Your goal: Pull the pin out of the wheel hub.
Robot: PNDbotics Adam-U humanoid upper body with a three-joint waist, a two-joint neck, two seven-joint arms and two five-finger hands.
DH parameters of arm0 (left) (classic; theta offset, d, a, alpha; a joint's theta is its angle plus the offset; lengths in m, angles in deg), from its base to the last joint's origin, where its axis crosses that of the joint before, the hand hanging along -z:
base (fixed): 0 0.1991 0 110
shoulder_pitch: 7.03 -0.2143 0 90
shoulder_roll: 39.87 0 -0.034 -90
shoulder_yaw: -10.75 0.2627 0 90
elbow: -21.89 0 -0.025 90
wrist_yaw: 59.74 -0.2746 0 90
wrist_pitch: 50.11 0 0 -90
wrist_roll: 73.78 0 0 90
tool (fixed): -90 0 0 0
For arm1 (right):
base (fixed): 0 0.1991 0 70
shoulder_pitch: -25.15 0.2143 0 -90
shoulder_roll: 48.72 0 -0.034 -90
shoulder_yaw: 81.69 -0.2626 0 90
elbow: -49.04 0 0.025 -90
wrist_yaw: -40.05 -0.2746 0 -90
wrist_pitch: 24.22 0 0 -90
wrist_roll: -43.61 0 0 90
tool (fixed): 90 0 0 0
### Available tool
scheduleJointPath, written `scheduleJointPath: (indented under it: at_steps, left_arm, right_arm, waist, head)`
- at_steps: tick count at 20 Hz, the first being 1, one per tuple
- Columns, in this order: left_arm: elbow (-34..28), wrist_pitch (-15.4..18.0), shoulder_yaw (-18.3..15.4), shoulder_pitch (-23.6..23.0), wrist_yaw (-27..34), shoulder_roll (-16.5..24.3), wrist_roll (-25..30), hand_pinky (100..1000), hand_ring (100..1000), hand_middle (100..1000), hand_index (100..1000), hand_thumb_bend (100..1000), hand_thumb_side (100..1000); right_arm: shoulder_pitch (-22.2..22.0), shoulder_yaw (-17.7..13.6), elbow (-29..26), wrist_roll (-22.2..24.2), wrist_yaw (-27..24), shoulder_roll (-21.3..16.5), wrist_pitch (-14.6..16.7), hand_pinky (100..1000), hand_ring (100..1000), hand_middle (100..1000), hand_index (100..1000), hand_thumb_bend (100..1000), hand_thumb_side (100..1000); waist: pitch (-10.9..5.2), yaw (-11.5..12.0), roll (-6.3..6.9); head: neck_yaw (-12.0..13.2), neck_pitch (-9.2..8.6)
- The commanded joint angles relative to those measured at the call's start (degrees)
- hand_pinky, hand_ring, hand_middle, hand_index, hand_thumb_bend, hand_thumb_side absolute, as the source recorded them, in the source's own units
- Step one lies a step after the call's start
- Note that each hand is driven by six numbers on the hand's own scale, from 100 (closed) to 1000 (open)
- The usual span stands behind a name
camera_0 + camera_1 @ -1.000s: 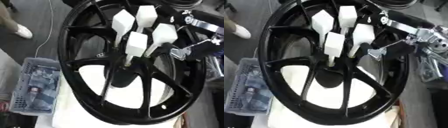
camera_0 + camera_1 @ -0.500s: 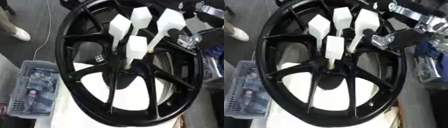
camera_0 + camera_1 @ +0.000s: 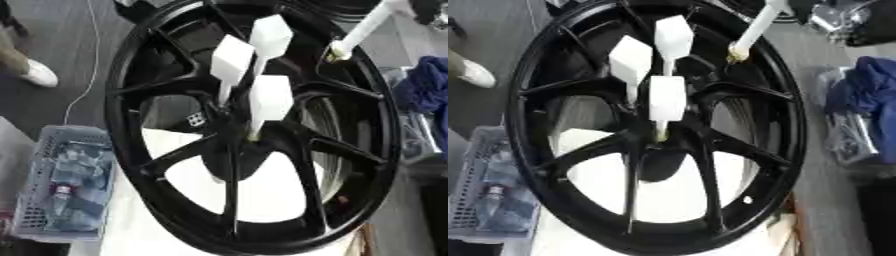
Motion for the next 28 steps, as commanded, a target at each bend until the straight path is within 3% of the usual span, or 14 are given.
scheduleJointPath:
  at_steps: [1,7,12,17,21,25,28]
  left_arm:
    - [-1.1,0.3,-1.1,-0.3,-0.7,0.7,-0.9,807,806,649,728,141,865]
    - [-1.6,0.8,-1.8,-0.9,-1.3,0.5,-1.7,807,806,649,729,135,860]
    - [-1.6,1.0,-1.9,-1.0,-1.7,0.1,-1.9,807,807,650,729,132,860]
    - [-1.6,1.2,-1.9,-0.9,-1.9,-0.3,-2.0,807,808,650,729,130,859]
    - [-1.6,1.3,-1.8,-0.8,-1.9,-0.7,-2.1,807,809,650,729,129,859]
    - [-1.6,1.1,-1.4,-0.7,-1.8,-1.2,-1.8,807,809,650,730,131,863]
    - [-1.6,0.9,-1.1,-0.5,-1.7,-1.5,-1.5,806,810,650,730,130,863]
  right_arm:
    - [-2.8,-6.5,-0.4,-4.9,-1.0,-2.5,-0.7,420,788,428,517,100,304]
    - [-14.5,-13.7,-0.4,-16.4,3.2,1.4,-4.4,431,792,433,525,100,191]
    - [-26.5,-17.1,-0.4,-24.6,12.1,9.1,-7.4,442,793,438,532,100,111]
    - [-35.1,-19.5,-0.4,-30.8,19.9,18.1,-6.7,458,799,456,552,100,100]
    - [-39.5,-19.2,-0.4,-33.8,25.6,25.2,-7.2,471,812,469,567,100,100]
    - [-40.9,-16.9,-0.4,-36.3,28.7,30.3,-8.9,482,827,487,587,100,100]
    - [-40.8,-15.1,-0.4,-37.7,30.2,31.9,-11.0,557,869,611,704,100,100]
  waist:
    - [-1.06,-0.6,0.68]
    - [-0.53,-2.6,1.80]
    - [-0.07,-3.8,2.91]
    - [0.30,-4.4,3.80]
    - [0.45,-4.7,4.47]
    - [0.56,-4.6,5.09]
    - [0.61,-4.4,5.53]
  head:
    - [1.2,-0.73]
    - [3.1,-0.96]
    - [4.4,-1.03]
    - [5.2,-1.20]
    - [5.5,-1.47]
    - [5.7,-1.96]
    - [5.5,-2.24]
